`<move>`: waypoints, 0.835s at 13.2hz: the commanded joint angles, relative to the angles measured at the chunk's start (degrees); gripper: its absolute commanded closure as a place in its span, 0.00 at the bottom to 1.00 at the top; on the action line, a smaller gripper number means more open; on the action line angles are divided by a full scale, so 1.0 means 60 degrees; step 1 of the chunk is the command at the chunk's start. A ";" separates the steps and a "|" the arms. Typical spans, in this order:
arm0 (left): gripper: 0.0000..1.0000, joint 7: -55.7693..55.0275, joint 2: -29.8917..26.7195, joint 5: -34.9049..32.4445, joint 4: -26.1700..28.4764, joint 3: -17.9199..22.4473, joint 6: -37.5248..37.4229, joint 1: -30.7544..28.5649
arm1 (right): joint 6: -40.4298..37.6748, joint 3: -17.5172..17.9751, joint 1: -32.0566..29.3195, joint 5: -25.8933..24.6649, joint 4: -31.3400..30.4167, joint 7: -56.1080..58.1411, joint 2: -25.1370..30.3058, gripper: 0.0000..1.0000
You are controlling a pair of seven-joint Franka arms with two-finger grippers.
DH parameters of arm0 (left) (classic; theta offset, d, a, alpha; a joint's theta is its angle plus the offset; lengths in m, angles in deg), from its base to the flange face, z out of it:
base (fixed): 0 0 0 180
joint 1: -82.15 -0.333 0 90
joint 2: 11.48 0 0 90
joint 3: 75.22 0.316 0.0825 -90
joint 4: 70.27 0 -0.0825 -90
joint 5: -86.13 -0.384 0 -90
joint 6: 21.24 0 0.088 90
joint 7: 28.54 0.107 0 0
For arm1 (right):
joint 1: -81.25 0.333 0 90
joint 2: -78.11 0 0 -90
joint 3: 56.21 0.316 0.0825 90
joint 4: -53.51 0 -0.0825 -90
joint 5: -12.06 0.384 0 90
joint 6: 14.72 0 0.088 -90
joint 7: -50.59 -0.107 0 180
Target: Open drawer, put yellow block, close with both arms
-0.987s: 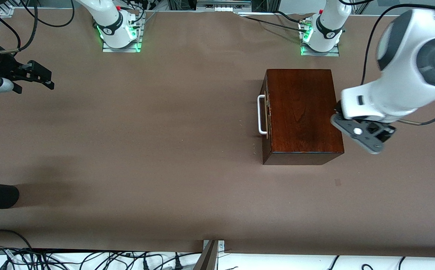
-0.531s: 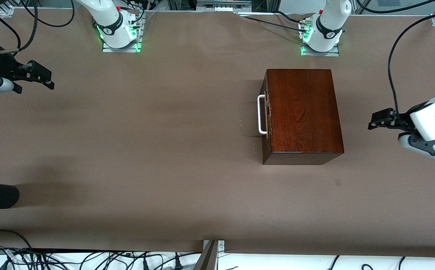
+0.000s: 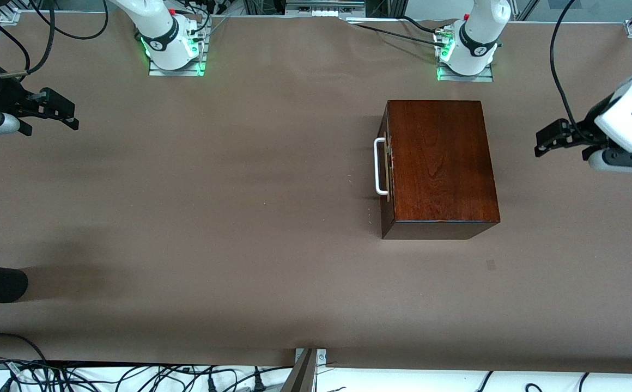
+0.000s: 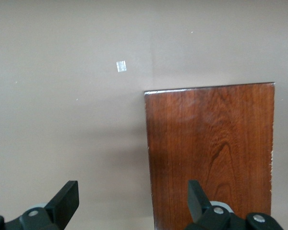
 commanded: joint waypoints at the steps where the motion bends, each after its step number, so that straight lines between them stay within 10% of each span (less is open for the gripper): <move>1: 0.00 -0.0067 -0.0844 -0.0502 0.1173 0.0353 0.0475 0.0417 | -0.0155 -0.0015 -0.0004 0.0116 0.0145 0.0057 -0.0008 0.00; 11: 0.00 0.0300 -0.0844 -0.0518 0.1158 0.0353 0.0197 0.0403 | -0.0155 -0.0015 -0.0004 0.0131 0.0145 0.0057 -0.0008 0.00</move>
